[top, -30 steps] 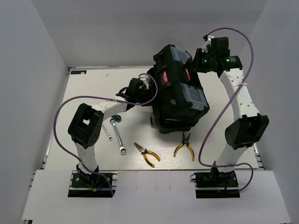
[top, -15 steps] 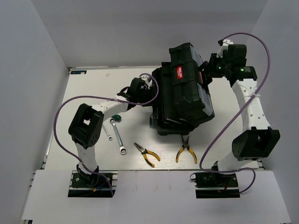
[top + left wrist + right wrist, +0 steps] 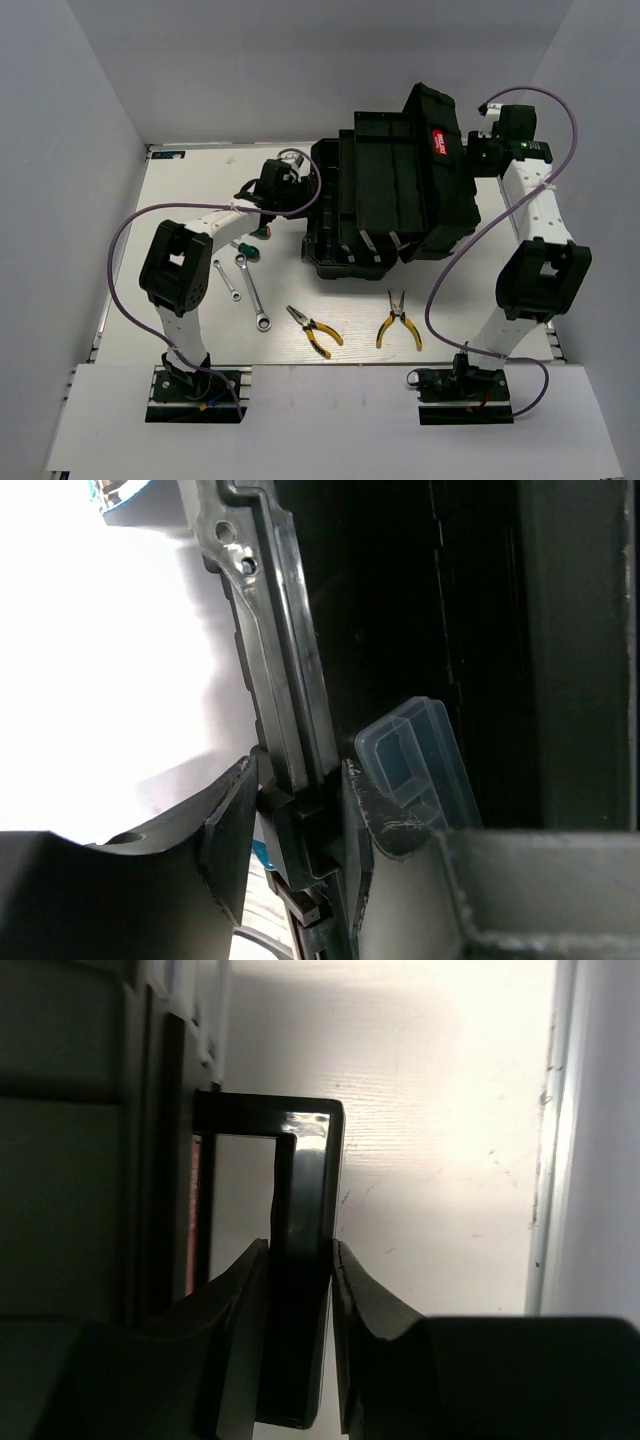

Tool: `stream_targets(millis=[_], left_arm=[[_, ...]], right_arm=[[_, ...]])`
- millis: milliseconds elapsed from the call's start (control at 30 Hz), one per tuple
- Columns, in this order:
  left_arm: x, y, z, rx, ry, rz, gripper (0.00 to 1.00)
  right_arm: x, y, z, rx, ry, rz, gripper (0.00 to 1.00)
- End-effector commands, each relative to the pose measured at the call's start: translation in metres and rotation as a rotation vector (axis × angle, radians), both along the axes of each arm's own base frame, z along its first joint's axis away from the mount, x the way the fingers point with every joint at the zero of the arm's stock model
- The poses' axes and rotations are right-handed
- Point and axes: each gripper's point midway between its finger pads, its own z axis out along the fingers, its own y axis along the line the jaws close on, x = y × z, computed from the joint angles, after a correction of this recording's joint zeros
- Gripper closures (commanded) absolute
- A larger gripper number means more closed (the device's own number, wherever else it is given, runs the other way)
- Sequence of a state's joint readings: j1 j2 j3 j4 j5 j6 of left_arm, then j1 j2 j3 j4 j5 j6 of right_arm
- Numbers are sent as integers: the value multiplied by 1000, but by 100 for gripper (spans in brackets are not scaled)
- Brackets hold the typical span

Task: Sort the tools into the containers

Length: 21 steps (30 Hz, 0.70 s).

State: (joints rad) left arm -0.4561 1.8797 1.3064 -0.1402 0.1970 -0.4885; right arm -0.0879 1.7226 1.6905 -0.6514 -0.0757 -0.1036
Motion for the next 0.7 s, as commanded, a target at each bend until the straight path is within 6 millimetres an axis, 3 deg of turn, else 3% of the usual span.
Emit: stream_targets(millis=[0,133,367,400,433,467,500,667], left_arm=[[11,81,-25,189,58,194,99],[15,82,-30,177,66,189,99],[18,76,-32,142,74,161,98],[21,75,-28,137,65,161,97],[20,73,-32,134,75,153,97],[23,73,-28,135,62,147,97],[22,71,-28,129,64,139,95],[23,69,-28,123,66,132,95]], right_arm=[[15,-67,18,-256,-59,-106,100],[22,-78,0,-292,-11,-121,100],[25,-86,-2,-319,21,-142,100],[25,-85,4,-313,9,-141,87],[22,-84,8,-304,7,-137,57],[18,-80,21,-288,-21,-123,48],[17,-79,30,-283,-39,-122,32],[3,-84,95,-319,-169,-145,17]])
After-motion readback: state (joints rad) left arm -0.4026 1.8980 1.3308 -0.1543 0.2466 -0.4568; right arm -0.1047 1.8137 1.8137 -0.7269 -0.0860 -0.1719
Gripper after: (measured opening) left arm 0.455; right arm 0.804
